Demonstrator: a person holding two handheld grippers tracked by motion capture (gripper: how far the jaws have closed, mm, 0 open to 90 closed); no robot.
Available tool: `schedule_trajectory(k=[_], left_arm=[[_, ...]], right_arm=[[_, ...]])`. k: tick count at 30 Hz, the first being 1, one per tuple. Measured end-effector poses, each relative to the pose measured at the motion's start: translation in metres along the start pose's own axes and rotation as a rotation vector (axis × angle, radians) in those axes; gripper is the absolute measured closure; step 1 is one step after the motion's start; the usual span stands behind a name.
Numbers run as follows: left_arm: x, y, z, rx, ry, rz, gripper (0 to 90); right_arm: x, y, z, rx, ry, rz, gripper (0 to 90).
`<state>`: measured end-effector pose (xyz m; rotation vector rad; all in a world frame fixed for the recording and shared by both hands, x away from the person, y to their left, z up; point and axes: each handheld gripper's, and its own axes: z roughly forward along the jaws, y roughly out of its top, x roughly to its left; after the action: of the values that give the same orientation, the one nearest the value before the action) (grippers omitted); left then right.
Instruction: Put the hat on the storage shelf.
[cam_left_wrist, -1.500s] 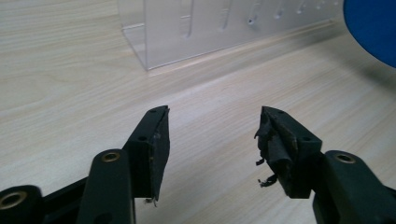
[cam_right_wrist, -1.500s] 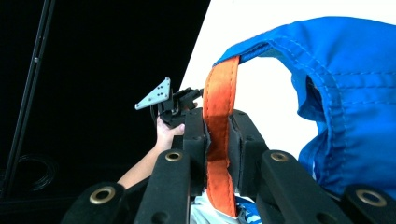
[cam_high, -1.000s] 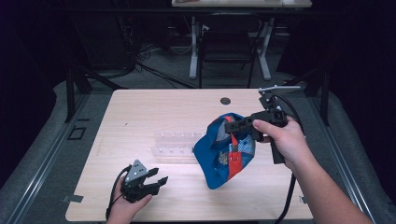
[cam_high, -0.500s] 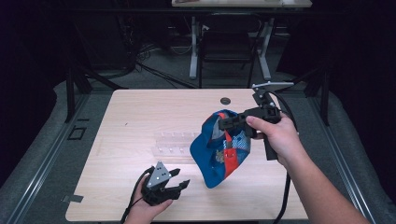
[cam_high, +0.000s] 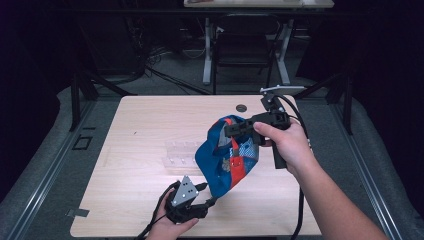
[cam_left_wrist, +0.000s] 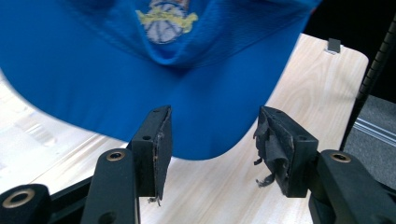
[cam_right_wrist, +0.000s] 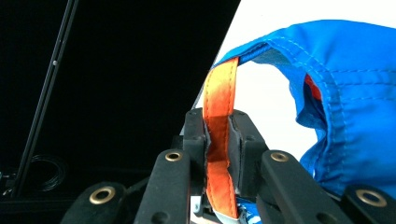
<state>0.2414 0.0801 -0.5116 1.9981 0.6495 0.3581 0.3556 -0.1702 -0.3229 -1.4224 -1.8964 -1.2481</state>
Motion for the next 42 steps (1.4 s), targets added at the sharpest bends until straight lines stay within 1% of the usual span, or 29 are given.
schedule_trajectory(k=[1, 4, 7, 8, 12, 14, 16, 18, 21, 24, 27, 29, 31, 34, 38, 42], left_arm=[[-0.002, 0.0, 0.001, -0.003, -0.002, 0.002, 45.9], [-0.007, 0.0, 0.003, -0.014, 0.011, 0.008, 44.0], [-0.01, 0.001, 0.006, -0.013, 0.007, 0.015, 42.4], [-0.012, 0.002, 0.008, -0.021, 0.009, 0.021, 41.9], [-0.017, 0.006, 0.012, -0.016, 0.036, 0.05, 42.8], [-0.017, 0.007, 0.014, -0.013, 0.042, 0.052, 44.2], [-0.016, 0.007, 0.015, -0.017, 0.059, 0.055, 46.7], [-0.013, 0.008, 0.013, -0.013, 0.065, 0.052, 51.0], [-0.009, 0.008, 0.009, -0.013, 0.08, 0.054, 55.2], [-0.005, 0.009, 0.004, -0.021, 0.084, 0.046, 58.2], [-0.001, 0.01, -0.002, -0.024, 0.09, 0.051, 61.7], [0.001, 0.011, -0.004, -0.025, 0.09, 0.049, 64.1], [0.003, 0.012, -0.006, -0.019, 0.101, 0.058, 68.6], [0.004, 0.012, -0.009, -0.014, 0.106, 0.063, 75.4], [0.005, 0.013, -0.012, -0.001, 0.123, 0.097, 80.2], [0.006, 0.013, -0.015, -0.004, 0.124, 0.104, 84.2]], right_arm=[[0.0, 0.0, 0.001, 0.002, 0.0, -0.001, 78.6], [0.001, 0.0, 0.002, 0.004, -0.001, 0.0, 78.6], [0.002, 0.0, 0.003, -0.005, 0.004, -0.004, 78.6], [0.002, 0.0, 0.004, -0.006, 0.004, -0.003, 78.6], [0.002, 0.0, 0.004, 0.0, 0.004, -0.001, 78.6], [0.002, 0.0, 0.005, -0.008, 0.008, -0.001, 78.6], [0.002, -0.001, 0.005, -0.002, 0.009, -0.005, 78.6], [0.001, -0.001, 0.005, 0.003, 0.007, -0.005, 78.6], [0.001, -0.002, 0.005, 0.0, 0.011, -0.001, 78.6], [0.0, -0.002, 0.003, -0.001, 0.006, 0.001, 78.6], [0.0, -0.001, 0.001, -0.016, 0.013, 0.01, 78.6], [0.001, -0.001, 0.001, -0.015, 0.011, 0.008, 78.6], [0.001, -0.001, 0.0, -0.011, 0.011, 0.003, 78.6], [0.003, 0.0, 0.001, -0.016, 0.014, 0.002, 78.6], [0.003, 0.0, 0.001, -0.014, 0.013, 0.0, 78.6], [0.003, 0.0, -0.001, -0.017, 0.013, -0.001, 78.5]])
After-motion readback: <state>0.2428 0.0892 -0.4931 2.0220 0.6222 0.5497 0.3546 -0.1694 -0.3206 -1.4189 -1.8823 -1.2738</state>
